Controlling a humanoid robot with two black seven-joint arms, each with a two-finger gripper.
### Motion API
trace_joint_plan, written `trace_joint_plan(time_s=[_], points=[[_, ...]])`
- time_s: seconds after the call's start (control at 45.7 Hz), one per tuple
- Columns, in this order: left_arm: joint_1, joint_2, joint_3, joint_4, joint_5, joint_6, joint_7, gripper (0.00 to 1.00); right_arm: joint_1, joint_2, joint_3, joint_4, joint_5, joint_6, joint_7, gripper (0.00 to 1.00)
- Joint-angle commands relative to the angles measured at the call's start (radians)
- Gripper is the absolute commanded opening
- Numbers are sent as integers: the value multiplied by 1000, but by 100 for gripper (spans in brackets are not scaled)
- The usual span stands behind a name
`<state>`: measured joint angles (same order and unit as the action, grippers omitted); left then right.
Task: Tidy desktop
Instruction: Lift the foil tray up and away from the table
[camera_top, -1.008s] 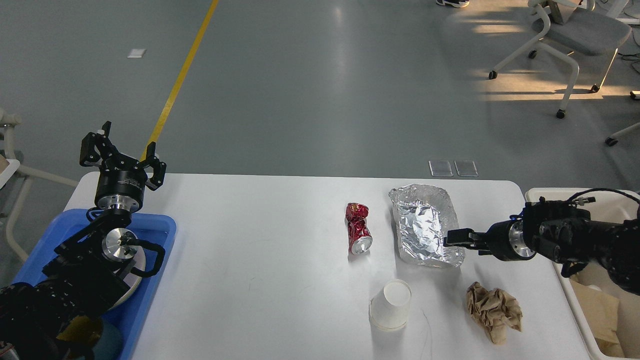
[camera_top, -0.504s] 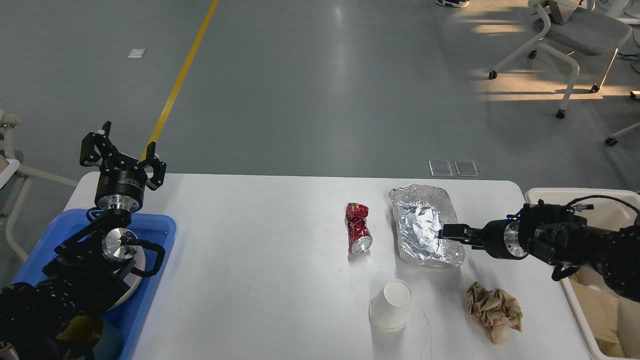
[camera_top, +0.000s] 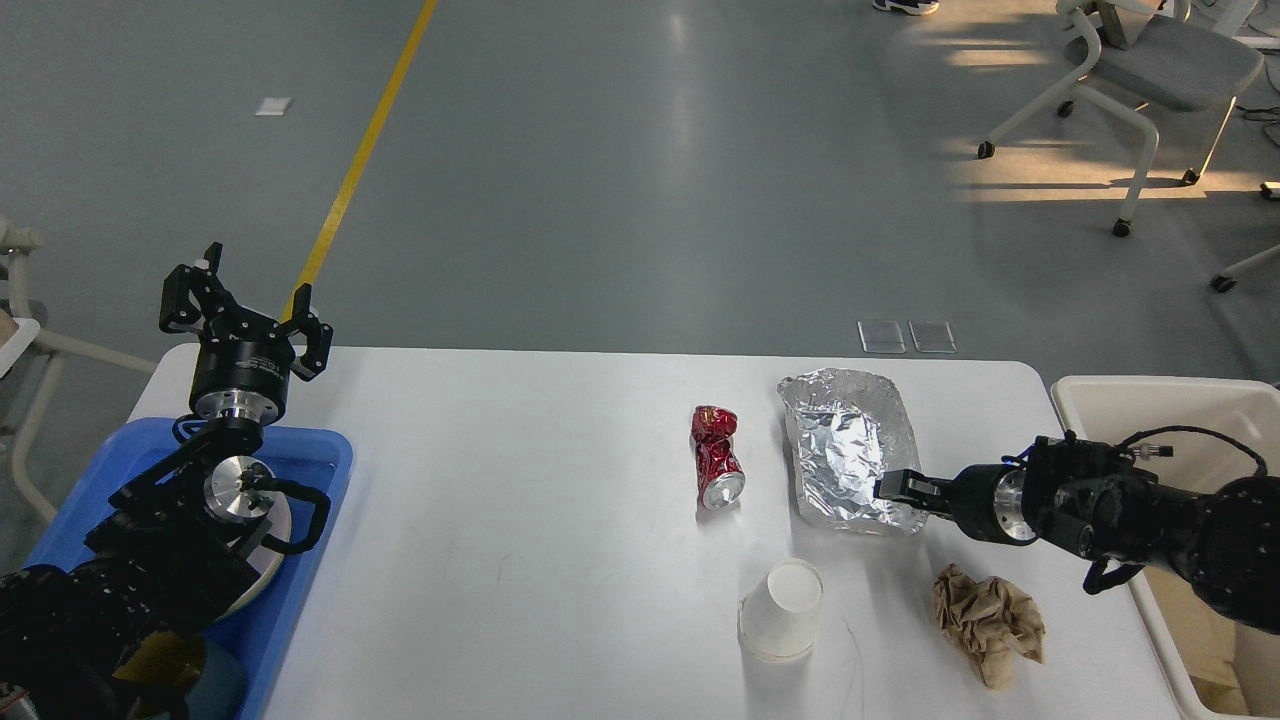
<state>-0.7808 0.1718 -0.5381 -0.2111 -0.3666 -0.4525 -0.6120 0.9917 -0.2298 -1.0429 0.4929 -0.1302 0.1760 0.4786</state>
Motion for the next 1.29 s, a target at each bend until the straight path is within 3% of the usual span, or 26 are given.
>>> trace_joint_plan(time_s=[0.0,0.197,0.569,0.657,0.942,1.27], points=[[0,0,1,-1,0,1,0,96,-1,1,1,6,0,7,0,0],[0,0,0,-1,0,0,0,97,12,1,1,15,0,19,2,0],[0,0,0,-1,0,0,0,97,149,-63,4,52,3,213,2,0],[0,0,0,-1,0,0,0,96,225,-115,-17,87,3,316,2,0],[0,0,1,-1,0,0,0,96,600,-223,-203,162,-9,784,5,0],[0,0,0,1,0,0,0,97,990,-238,-321,188,-118,784,6,0]])
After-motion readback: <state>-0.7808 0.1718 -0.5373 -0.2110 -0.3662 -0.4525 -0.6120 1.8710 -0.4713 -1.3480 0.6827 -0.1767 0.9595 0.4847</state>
